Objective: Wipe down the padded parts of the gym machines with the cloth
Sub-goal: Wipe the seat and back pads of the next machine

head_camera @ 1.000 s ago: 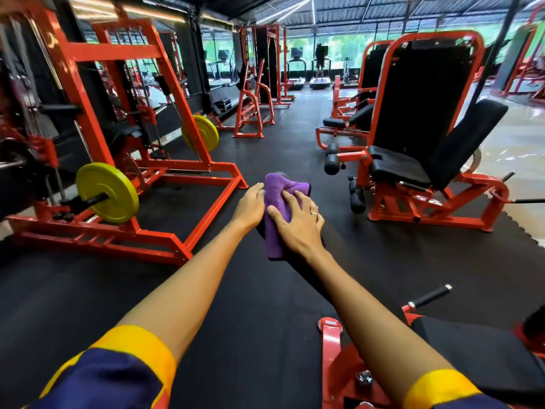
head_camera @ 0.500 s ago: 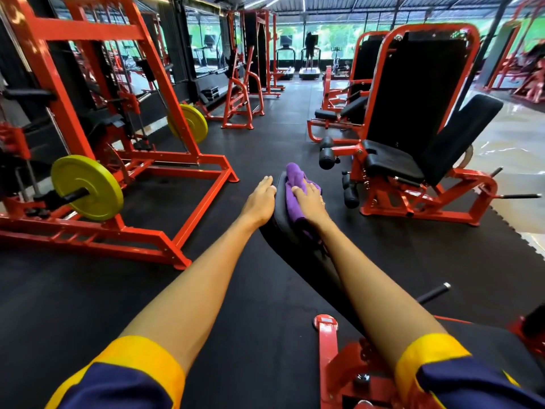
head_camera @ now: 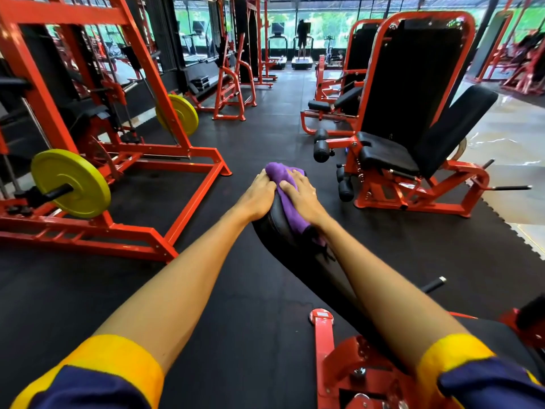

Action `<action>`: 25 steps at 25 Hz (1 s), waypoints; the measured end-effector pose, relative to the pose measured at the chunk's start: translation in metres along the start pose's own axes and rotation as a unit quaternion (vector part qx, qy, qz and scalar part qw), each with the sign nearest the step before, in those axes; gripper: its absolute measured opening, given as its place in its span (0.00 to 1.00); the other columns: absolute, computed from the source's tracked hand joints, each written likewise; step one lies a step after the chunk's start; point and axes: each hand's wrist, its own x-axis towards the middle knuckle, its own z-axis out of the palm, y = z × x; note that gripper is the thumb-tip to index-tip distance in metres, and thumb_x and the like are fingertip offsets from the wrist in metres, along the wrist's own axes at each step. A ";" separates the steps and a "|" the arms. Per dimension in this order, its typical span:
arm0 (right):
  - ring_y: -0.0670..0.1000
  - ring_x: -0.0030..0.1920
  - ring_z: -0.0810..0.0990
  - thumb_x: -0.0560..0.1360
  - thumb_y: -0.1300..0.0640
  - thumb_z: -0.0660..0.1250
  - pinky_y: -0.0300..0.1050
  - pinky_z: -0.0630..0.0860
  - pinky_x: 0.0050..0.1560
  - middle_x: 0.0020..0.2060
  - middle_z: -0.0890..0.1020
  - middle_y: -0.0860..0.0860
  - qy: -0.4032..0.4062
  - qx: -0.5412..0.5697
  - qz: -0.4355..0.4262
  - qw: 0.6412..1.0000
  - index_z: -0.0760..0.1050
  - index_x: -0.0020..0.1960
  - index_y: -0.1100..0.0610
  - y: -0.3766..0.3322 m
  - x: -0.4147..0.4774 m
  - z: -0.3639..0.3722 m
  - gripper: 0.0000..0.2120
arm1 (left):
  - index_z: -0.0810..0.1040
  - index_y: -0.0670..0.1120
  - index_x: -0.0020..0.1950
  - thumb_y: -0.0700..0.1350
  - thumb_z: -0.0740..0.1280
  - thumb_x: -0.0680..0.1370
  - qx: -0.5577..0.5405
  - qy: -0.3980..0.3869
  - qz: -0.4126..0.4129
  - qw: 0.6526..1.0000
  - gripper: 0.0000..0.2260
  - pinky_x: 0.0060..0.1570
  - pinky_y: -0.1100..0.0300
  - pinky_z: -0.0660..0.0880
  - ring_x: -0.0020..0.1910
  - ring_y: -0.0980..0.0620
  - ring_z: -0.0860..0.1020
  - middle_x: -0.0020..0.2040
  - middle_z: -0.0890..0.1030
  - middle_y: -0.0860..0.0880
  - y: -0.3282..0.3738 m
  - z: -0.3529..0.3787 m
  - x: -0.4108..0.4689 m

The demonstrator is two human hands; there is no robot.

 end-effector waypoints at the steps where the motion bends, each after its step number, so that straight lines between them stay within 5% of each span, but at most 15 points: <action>1: 0.53 0.79 0.61 0.76 0.35 0.55 0.56 0.55 0.79 0.78 0.66 0.50 0.003 -0.001 0.017 1.000 0.66 0.79 0.48 0.000 0.012 -0.002 0.35 | 0.59 0.41 0.81 0.38 0.51 0.85 0.010 -0.011 -0.005 1.000 0.23 0.73 0.65 0.50 0.81 0.49 0.57 0.81 0.60 0.44 0.001 -0.001 0.002; 4: 0.56 0.75 0.67 0.75 0.36 0.55 0.59 0.61 0.76 0.75 0.71 0.51 0.020 0.002 0.038 0.999 0.68 0.77 0.43 -0.007 0.022 -0.002 0.32 | 0.53 0.41 0.82 0.39 0.50 0.86 0.037 -0.030 -0.012 0.999 0.24 0.77 0.60 0.43 0.82 0.50 0.49 0.83 0.52 0.43 0.006 -0.002 0.003; 9: 0.55 0.80 0.57 0.81 0.39 0.54 0.60 0.52 0.80 0.81 0.61 0.52 0.009 -0.012 0.033 0.999 0.62 0.80 0.47 -0.006 0.001 0.004 0.30 | 0.71 0.45 0.74 0.48 0.52 0.74 -0.008 -0.034 0.026 0.999 0.28 0.77 0.51 0.61 0.73 0.51 0.69 0.73 0.72 0.46 -0.001 -0.003 0.019; 13: 0.52 0.77 0.63 0.73 0.32 0.53 0.58 0.56 0.78 0.76 0.68 0.49 0.013 -0.015 0.017 1.000 0.70 0.75 0.42 -0.007 0.035 0.004 0.33 | 0.74 0.47 0.72 0.47 0.53 0.80 -0.007 -0.050 0.012 0.999 0.23 0.67 0.67 0.68 0.68 0.56 0.72 0.70 0.75 0.51 -0.003 -0.004 0.033; 15: 0.54 0.74 0.68 0.71 0.32 0.54 0.61 0.60 0.76 0.72 0.74 0.48 -0.010 -0.031 0.027 0.999 0.74 0.70 0.40 -0.004 0.059 0.002 0.30 | 0.74 0.47 0.72 0.51 0.53 0.77 -0.006 -0.045 -0.009 0.999 0.25 0.69 0.59 0.69 0.68 0.52 0.74 0.69 0.76 0.47 -0.008 -0.004 0.042; 17: 0.54 0.68 0.75 0.68 0.31 0.53 0.60 0.67 0.72 0.66 0.79 0.46 -0.043 -0.034 0.036 0.998 0.77 0.63 0.38 -0.004 0.079 -0.004 0.29 | 0.72 0.44 0.72 0.52 0.55 0.78 0.000 -0.032 -0.032 0.999 0.25 0.72 0.52 0.66 0.69 0.47 0.73 0.71 0.75 0.43 -0.009 -0.002 0.046; 21: 0.47 0.61 0.80 0.78 0.42 0.51 0.48 0.72 0.69 0.61 0.82 0.40 -0.045 -0.043 -0.001 0.998 0.76 0.60 0.30 0.007 0.078 -0.011 0.18 | 0.61 0.42 0.80 0.42 0.54 0.85 0.005 -0.024 -0.041 0.999 0.22 0.71 0.61 0.56 0.78 0.49 0.61 0.81 0.61 0.44 -0.006 0.000 0.045; 25: 0.55 0.62 0.79 0.80 0.37 0.52 0.49 0.72 0.69 0.65 0.80 0.51 -0.010 0.002 0.140 0.990 0.75 0.64 0.34 0.063 0.067 -0.016 0.18 | 0.55 0.43 0.83 0.45 0.54 0.85 0.011 -0.033 -0.046 0.998 0.26 0.77 0.60 0.48 0.82 0.53 0.53 0.83 0.54 0.48 -0.013 -0.001 0.043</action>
